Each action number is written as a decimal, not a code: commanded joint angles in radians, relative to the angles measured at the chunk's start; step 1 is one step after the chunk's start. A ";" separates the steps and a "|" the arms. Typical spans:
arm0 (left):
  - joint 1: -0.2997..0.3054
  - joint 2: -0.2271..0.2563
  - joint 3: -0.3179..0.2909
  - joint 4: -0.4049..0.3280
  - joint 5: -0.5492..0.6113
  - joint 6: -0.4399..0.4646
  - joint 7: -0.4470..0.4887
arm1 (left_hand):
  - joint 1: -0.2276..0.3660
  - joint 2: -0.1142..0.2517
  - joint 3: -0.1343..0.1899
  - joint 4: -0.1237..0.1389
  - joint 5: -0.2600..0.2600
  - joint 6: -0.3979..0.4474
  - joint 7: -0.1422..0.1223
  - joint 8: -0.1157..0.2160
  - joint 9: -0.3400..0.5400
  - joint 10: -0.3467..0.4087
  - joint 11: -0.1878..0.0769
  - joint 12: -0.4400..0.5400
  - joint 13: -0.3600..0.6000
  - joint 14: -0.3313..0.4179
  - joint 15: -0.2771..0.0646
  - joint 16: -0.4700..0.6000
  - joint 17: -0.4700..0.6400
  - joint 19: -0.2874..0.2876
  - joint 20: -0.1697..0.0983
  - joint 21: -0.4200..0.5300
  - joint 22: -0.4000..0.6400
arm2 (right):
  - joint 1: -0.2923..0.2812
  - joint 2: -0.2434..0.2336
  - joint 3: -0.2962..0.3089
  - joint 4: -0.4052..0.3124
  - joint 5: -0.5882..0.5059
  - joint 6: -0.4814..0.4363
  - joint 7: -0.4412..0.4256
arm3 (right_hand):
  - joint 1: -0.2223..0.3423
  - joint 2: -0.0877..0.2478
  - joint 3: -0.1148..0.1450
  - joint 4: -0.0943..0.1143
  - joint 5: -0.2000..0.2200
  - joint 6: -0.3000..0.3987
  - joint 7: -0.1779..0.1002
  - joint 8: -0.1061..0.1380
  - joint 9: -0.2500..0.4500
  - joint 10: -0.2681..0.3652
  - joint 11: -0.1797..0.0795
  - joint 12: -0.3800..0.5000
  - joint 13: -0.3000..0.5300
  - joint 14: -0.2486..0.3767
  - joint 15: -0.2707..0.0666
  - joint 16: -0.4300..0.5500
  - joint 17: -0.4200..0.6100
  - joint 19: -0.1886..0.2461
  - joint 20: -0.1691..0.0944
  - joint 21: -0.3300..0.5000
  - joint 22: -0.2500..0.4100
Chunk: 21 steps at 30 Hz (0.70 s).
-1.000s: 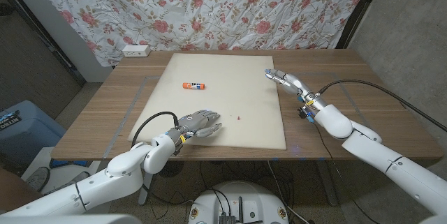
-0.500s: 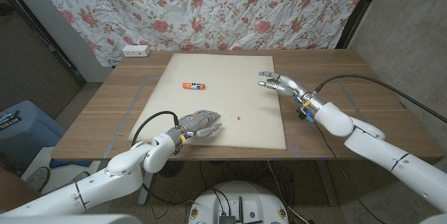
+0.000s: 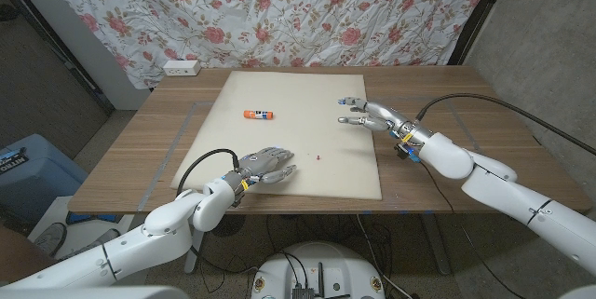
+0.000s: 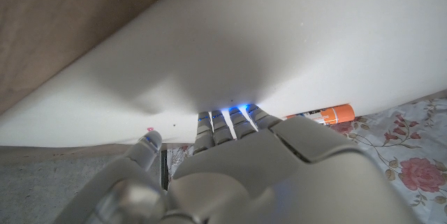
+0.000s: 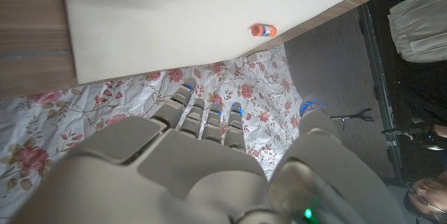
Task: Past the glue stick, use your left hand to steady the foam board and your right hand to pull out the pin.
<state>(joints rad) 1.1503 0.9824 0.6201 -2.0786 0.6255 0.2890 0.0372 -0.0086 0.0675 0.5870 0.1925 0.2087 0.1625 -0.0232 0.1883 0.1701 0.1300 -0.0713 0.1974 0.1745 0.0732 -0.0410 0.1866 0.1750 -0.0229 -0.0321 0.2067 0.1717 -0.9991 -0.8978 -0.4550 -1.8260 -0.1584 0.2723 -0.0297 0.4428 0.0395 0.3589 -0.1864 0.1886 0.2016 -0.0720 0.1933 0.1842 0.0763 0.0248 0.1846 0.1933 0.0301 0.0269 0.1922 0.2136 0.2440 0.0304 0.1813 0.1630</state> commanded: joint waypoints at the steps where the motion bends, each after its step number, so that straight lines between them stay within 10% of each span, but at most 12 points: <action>1: 0.000 0.001 0.002 -0.005 0.006 0.005 -0.004 | 0.009 0.132 0.012 -0.002 0.005 0.005 -0.001 -0.003 0.004 -0.003 0.004 0.001 0.002 0.002 -0.035 0.001 0.002 0.007 -0.047 -0.001 0.001 | 0.001 -0.034 -0.010 -0.067 -0.077 -0.055 0.031 | 0.045 -0.012 0.016 -0.006 0.003 0.005 -0.013 0.009 0.005 -0.010 0.000 0.000 0.005 -0.009 0.006 0.002 0.000 -0.006 0.015 -0.001 0.003; 21: -0.013 -0.014 0.010 0.017 0.020 -0.005 0.008 | 0.014 0.133 0.031 -0.004 0.006 0.013 -0.002 -0.002 0.004 0.004 0.004 0.001 0.002 0.006 -0.036 0.000 0.001 0.011 -0.045 -0.003 0.001 | 0.013 -0.068 -0.034 -0.163 -0.179 -0.181 0.090 | 0.160 -0.059 0.046 0.006 0.006 0.000 -0.015 0.012 0.007 -0.016 0.017 0.010 0.003 -0.082 0.042 -0.005 -0.004 -0.127 0.017 -0.015 0.004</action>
<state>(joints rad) 1.1428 0.9794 0.6260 -2.0719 0.6378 0.2843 0.0357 -0.0059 0.0647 0.6088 0.1899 0.2087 0.1664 -0.0272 0.1855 0.1696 0.1299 -0.0713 0.1972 0.1755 0.0731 -0.0410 0.1858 0.1750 -0.0192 -0.0358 0.2065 0.1712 -0.9974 -0.9489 -0.4747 -1.9467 -0.2855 0.1448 0.0292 0.5926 -0.0234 0.3993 -0.1847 0.1888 0.2066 -0.0841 0.2003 0.1887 0.0549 0.0356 0.1888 0.1932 -0.0413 0.0662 0.1884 0.2091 0.1285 0.0505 0.1660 0.1655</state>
